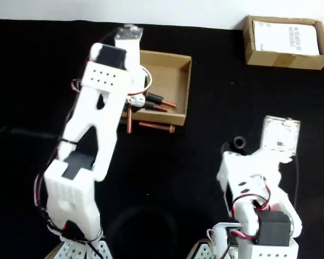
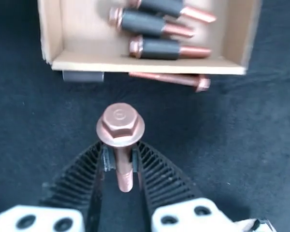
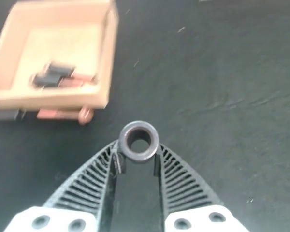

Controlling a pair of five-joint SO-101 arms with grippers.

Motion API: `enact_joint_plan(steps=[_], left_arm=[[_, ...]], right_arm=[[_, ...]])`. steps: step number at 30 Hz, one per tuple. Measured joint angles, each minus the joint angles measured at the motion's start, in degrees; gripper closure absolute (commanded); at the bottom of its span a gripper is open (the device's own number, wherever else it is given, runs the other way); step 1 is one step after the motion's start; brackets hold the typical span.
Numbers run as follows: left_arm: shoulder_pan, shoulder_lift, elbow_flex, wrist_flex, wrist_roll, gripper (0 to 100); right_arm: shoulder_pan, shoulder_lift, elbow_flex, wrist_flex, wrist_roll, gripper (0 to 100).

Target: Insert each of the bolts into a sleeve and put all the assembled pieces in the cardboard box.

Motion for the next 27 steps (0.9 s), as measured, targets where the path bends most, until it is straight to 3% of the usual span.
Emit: enact_joint_plan(steps=[6,11,14,18,27], left_arm=[[2.2,-15.1,8.9,0.3,-6.4,99],[6.2,-32.5,23.7,0.1,-8.1,99],[8.4,-42.8,33.6,-4.5,-8.1,99],[9.9,-55.5,48.7,-17.8,-8.1,99],[19.6,-78.6,84.4,-62.2,-8.1,99]], right_arm=[[-13.5,-11.3,-0.4,6.0,0.0,99.1],[-15.4,-22.3,7.4,5.5,0.0,99.1],[-15.3,-24.2,12.6,1.4,0.0,99.1],[-15.6,-24.3,15.4,-6.9,0.0,99.1],[-15.6,-24.2,24.4,-22.1,6.3,99.1]])
